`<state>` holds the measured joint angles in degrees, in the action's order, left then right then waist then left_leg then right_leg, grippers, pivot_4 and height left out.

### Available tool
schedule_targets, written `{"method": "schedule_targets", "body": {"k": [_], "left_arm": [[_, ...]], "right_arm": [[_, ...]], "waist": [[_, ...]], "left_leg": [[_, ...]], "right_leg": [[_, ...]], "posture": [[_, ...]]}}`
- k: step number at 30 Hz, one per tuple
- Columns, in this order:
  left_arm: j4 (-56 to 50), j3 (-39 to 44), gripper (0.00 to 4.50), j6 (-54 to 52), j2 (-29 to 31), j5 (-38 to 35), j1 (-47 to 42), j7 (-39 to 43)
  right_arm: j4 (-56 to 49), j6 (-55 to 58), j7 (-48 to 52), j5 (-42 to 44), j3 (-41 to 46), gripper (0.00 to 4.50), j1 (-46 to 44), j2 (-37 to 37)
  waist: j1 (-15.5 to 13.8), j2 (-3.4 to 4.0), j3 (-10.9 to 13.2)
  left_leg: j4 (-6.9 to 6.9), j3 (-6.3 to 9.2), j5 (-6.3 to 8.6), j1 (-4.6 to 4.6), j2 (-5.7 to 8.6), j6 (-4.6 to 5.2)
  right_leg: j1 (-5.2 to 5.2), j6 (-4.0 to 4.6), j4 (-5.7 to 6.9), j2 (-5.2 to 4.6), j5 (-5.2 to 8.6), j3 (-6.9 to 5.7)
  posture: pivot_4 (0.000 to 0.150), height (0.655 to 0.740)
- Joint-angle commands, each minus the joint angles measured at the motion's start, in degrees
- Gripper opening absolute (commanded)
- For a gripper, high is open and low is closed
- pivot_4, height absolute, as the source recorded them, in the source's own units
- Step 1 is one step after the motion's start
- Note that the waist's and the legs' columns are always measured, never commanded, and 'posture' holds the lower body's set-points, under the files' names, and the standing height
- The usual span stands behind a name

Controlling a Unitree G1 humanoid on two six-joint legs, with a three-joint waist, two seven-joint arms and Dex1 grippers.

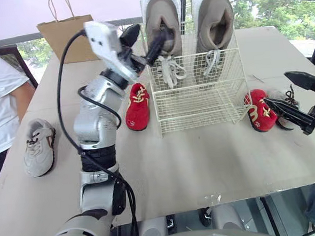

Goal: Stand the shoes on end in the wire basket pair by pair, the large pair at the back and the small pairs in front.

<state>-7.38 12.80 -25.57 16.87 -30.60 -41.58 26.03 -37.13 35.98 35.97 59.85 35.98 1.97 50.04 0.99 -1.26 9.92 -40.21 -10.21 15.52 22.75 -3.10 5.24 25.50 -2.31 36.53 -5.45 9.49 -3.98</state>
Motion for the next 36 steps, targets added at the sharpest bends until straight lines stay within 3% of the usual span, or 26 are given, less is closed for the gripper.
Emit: {"method": "schedule_targets", "body": {"k": [1, 6, 10, 13, 17, 22, 26, 36], "left_arm": [[-1.84, 5.72, 4.45, -6.49, 3.38, -7.47, 1.3, -0.15], [-4.98, 9.52, 4.45, -16.61, 6.43, -20.56, 3.99, 2.03], [-11.21, 8.28, 4.45, -27.57, 13.43, -34.28, 9.32, 12.04], [-16.45, 6.0, 4.45, -31.45, 17.46, -39.68, 12.29, 15.48], [-22.38, 0.18, 4.45, -30.59, 24.83, -37.48, 16.0, 28.51], [-25.97, -8.63, 4.45, -24.58, 23.88, -29.97, 16.19, 32.08], [-26.83, -10.99, 4.45, -21.92, 24.9, -27.25, 17.41, 34.6], [-27.54, -10.38, 4.45, -18.09, 23.43, -24.59, 20.05, 31.87]], "right_arm": [[-4.1, -0.69, -1.94, 1.29, -1.29, 4.5, -1.2, -0.54], [-7.11, -0.71, -5.45, 2.95, -3.54, 4.5, -0.37, -2.92], [-10.5, 0.5, -9.99, 0.75, -4.48, 4.5, 5.64, -5.41], [-12.3, 0.06, -10.71, 1.46, -0.05, 4.5, 11.65, -6.35], [-12.94, 0.04, -12.12, -2.35, 8.22, 4.5, 22.52, -8.98], [-8.44, 2.31, -13.49, -10.07, 13.2, 4.5, 30.54, -9.04], [-2.89, 5.2, -16.31, -8.99, 12.33, 4.5, 26.66, -8.07], [16.11, 16.88, -29.68, -19.83, -0.64, 4.5, 5.86, -5.74]], "waist": [[-0.03, 0.0, 0.0], [-0.64, -0.1, -0.02], [-0.73, -0.11, -0.05], [-1.05, -0.08, -0.05], [-1.74, -0.03, -0.08], [-1.84, 0.09, -0.22], [-1.19, 0.2, -0.3], [-0.42, 0.58, -0.42]], "left_leg": [[0.0, 0.03, -0.01, 0.02, -0.01, 0.01], [0.0, 0.13, -0.12, 0.24, -0.01, -0.17], [0.0, 0.43, -0.1, 0.6, 0.03, -0.2], [-0.04, 0.64, -0.11, 0.94, 0.06, -0.21], [-0.06, 0.78, 0.04, 0.97, 0.07, -0.5], [-0.07, 0.91, 0.07, 0.95, 0.15, -0.5], [-0.07, 0.92, 0.14, 0.91, 0.15, -0.37], [-0.05, 1.2, 0.07, 1.07, 0.19, -0.47]], "right_leg": [[0.01, 0.01, 0.0, 0.02, 0.0, -0.01], [0.05, 0.01, -0.18, 0.02, 0.01, -0.1], [0.1, 0.02, -0.52, 0.01, -0.01, -0.37], [0.27, 0.23, -0.64, -0.02, -0.13, -0.66], [0.24, 0.03, -0.66, 0.02, 0.01, -0.79], [0.13, 0.02, -0.7, -0.02, 0.02, -0.77], [0.15, 0.05, -0.73, -0.01, -0.01, -0.7], [0.25, 0.16, -0.76, 0.16, -0.01, -0.75]], "posture": [[0.15, 0.74], [0.15, 0.74], [0.15, 0.74], [0.15, 0.74], [0.15, 0.74], [0.15, 0.74], [0.15, 0.74], [0.15, 0.74]]}}
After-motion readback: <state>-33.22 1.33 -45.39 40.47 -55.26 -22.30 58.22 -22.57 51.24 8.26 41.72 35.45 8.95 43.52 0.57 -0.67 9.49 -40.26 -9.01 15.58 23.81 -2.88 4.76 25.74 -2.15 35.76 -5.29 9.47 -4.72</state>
